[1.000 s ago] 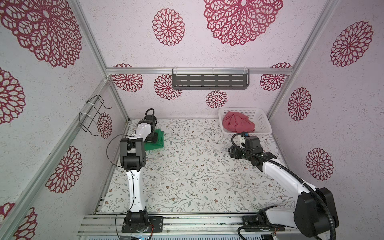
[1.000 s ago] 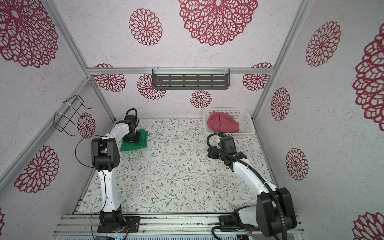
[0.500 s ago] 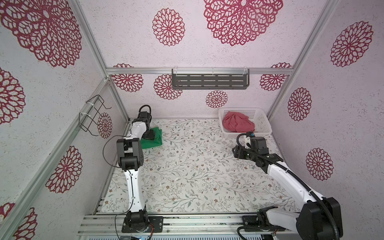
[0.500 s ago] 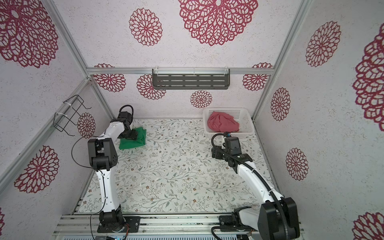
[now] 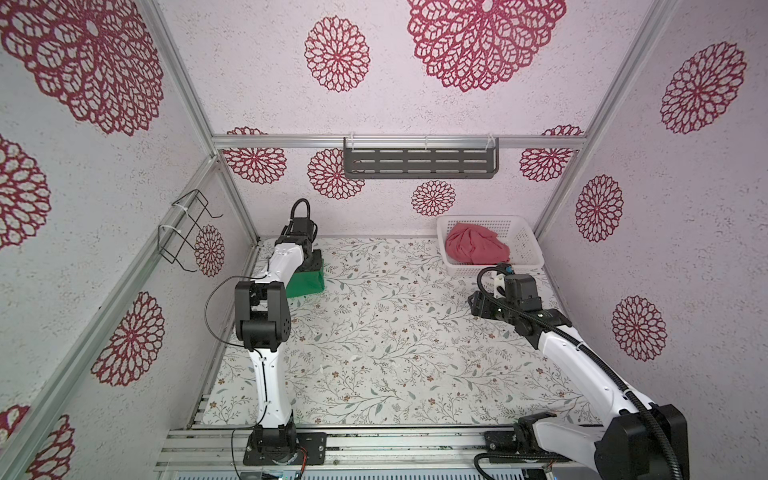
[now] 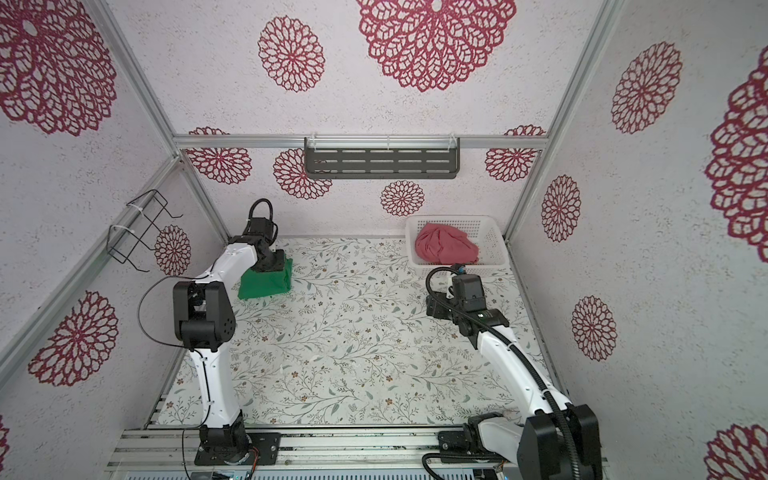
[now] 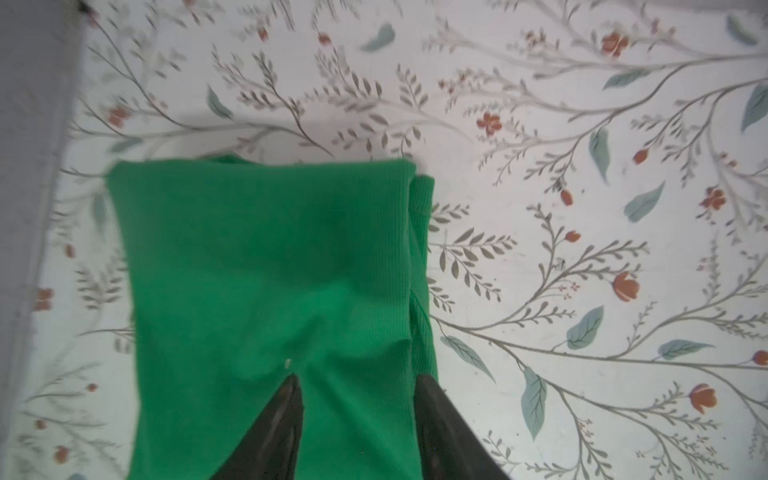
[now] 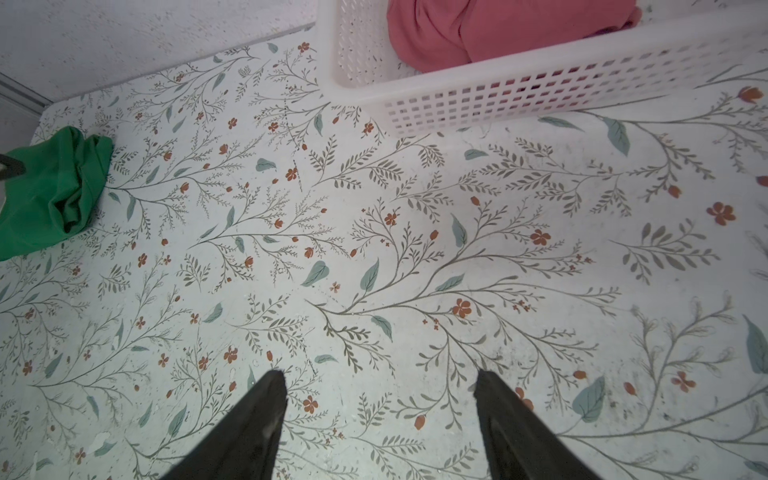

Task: Fold and stack the tank tops
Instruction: 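Grasp the pink tank top in the basket with the right gripper and lift it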

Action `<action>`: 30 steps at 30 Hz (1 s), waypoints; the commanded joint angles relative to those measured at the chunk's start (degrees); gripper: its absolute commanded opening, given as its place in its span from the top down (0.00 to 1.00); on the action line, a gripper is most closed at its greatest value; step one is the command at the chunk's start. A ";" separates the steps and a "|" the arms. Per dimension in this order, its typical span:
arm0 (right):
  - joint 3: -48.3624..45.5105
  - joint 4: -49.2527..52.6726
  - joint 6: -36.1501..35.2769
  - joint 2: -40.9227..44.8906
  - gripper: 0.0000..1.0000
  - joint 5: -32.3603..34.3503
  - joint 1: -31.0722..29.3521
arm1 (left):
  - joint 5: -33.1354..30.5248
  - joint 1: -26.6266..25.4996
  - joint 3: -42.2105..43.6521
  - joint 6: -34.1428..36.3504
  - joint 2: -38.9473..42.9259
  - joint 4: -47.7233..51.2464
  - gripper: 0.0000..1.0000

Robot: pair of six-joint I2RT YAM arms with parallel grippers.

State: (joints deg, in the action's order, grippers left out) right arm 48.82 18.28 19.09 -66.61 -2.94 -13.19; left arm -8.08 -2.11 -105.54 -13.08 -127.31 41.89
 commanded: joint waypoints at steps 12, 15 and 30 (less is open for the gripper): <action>17.71 -4.16 -2.83 -11.58 0.23 2.24 13.69 | -1.70 -3.95 4.29 -0.09 12.01 -2.00 0.14; 27.72 -0.97 -5.51 -21.98 0.23 1.12 14.07 | -3.00 -6.52 9.56 -2.14 21.10 -2.33 0.10; 73.37 4.77 -4.16 -67.51 0.23 -3.47 13.34 | 0.30 -26.62 50.27 -27.86 53.17 -14.72 0.04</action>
State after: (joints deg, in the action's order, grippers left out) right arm 116.81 20.99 13.76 -132.11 -4.14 0.67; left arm -7.11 -26.44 -56.82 -33.56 -78.26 28.53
